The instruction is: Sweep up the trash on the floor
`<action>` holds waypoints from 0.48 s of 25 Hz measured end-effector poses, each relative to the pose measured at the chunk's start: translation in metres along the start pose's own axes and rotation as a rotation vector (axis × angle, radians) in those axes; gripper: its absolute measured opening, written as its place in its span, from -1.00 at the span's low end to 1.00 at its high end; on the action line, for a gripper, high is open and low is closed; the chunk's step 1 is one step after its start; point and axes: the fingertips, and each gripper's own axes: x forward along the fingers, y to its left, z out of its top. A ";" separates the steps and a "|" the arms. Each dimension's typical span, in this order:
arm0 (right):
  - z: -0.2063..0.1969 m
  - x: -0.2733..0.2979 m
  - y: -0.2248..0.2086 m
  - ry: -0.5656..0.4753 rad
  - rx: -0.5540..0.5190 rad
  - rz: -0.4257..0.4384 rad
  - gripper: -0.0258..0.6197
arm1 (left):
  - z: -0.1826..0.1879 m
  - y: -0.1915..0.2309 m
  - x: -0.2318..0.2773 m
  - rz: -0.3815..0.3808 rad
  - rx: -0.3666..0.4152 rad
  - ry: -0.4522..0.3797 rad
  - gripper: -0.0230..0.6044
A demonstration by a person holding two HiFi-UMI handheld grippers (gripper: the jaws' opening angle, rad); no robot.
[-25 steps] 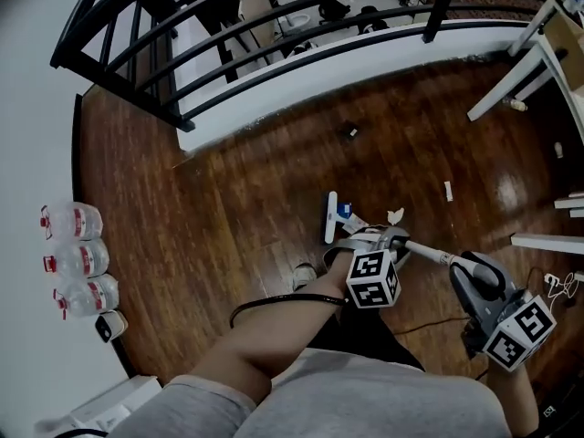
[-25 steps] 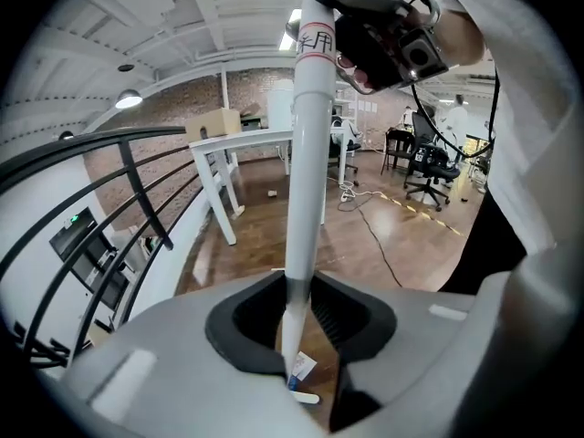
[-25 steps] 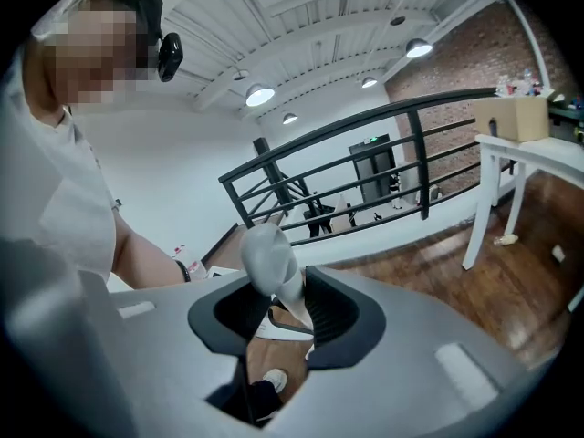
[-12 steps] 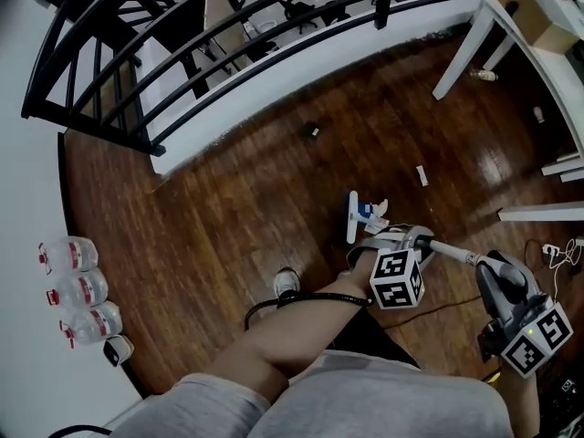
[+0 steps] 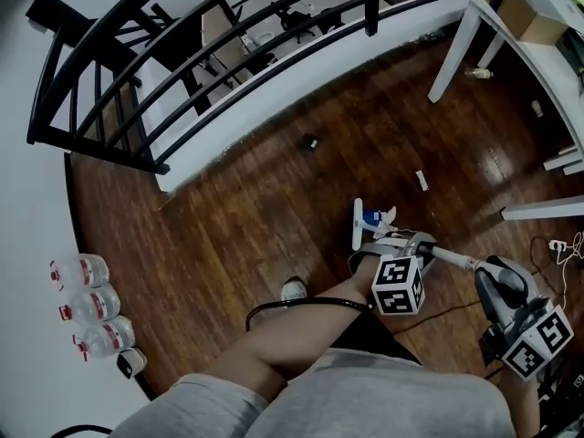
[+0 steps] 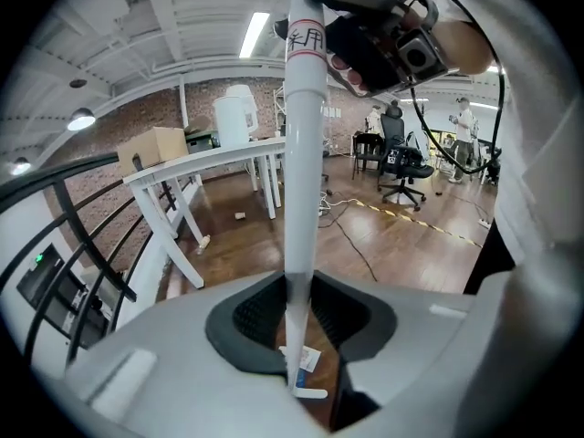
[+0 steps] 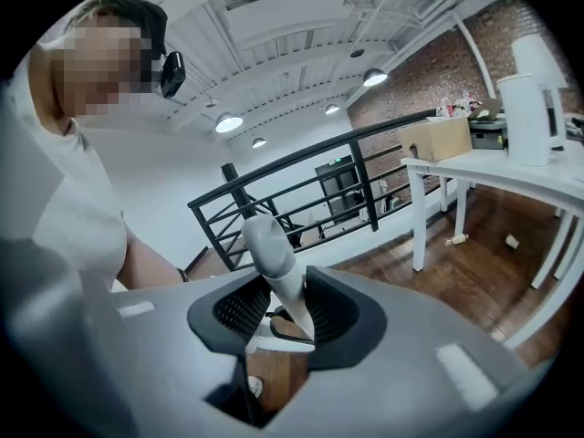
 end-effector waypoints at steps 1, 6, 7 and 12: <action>0.003 0.002 0.005 -0.001 -0.009 0.016 -0.54 | -0.001 0.002 -0.005 0.006 0.008 0.008 -0.66; 0.017 0.024 0.036 -0.024 -0.039 0.093 -0.50 | -0.016 0.021 -0.036 0.048 0.027 0.039 -0.66; 0.020 0.031 0.041 -0.030 -0.041 0.099 -0.50 | -0.022 0.028 -0.042 0.054 0.032 0.046 -0.66; 0.042 0.083 0.055 -0.070 -0.032 0.130 -0.50 | -0.058 0.077 -0.074 0.073 0.060 0.089 -0.66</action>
